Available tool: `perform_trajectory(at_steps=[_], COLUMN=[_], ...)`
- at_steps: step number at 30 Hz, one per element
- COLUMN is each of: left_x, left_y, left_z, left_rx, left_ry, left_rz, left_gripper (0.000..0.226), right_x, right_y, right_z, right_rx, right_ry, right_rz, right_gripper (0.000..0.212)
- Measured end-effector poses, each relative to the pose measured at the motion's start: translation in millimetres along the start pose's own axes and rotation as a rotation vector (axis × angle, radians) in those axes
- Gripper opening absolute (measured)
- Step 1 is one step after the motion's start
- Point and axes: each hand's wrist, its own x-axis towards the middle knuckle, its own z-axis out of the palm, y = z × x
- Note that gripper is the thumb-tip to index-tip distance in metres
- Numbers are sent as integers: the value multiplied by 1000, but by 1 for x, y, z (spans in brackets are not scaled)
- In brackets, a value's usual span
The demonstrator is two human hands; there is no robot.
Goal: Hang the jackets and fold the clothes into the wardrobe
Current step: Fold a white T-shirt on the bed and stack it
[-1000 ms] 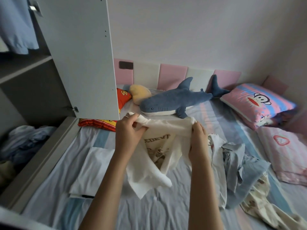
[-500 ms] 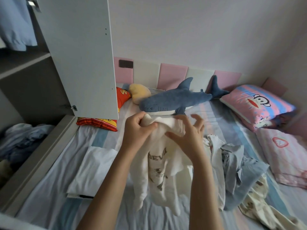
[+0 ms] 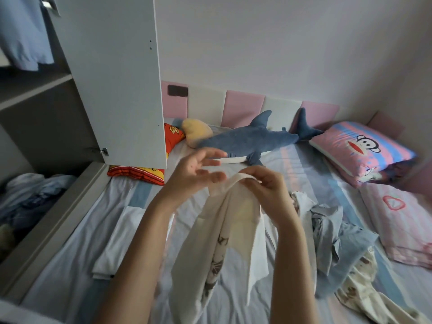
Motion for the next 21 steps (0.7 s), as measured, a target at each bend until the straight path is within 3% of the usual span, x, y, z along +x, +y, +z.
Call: perform_trajectory(at_steps=[2, 3, 7, 11, 15, 19, 21], left_x=[-2, -3, -4, -4, -3, 0, 1], left_y=[-5, -6, -12, -7, -9, -11, -7], left_z=[15, 22, 23, 20, 21, 25, 31], left_rx=[201, 231, 179, 229, 425, 574, 588], left_ry=[-68, -12, 214, 156, 97, 130, 132], left_rz=[-34, -12, 70, 115, 226, 270, 313], left_gripper=[33, 28, 20, 6, 27, 45, 37], right_x=[0, -1, -5, -10, -9, -9, -8], right_y=[-2, -3, -6, -4, 2, 0, -1], right_z=[4, 3, -14, -26, -26, -26, -24], right_rx=[-24, -35, -116, -217, -333, -301, -273], right_ry=[52, 87, 141, 56, 25, -88, -184], right_rz=[-25, -19, 68, 81, 100, 125, 132], right_gripper=[28, 25, 12, 16, 19, 3, 22])
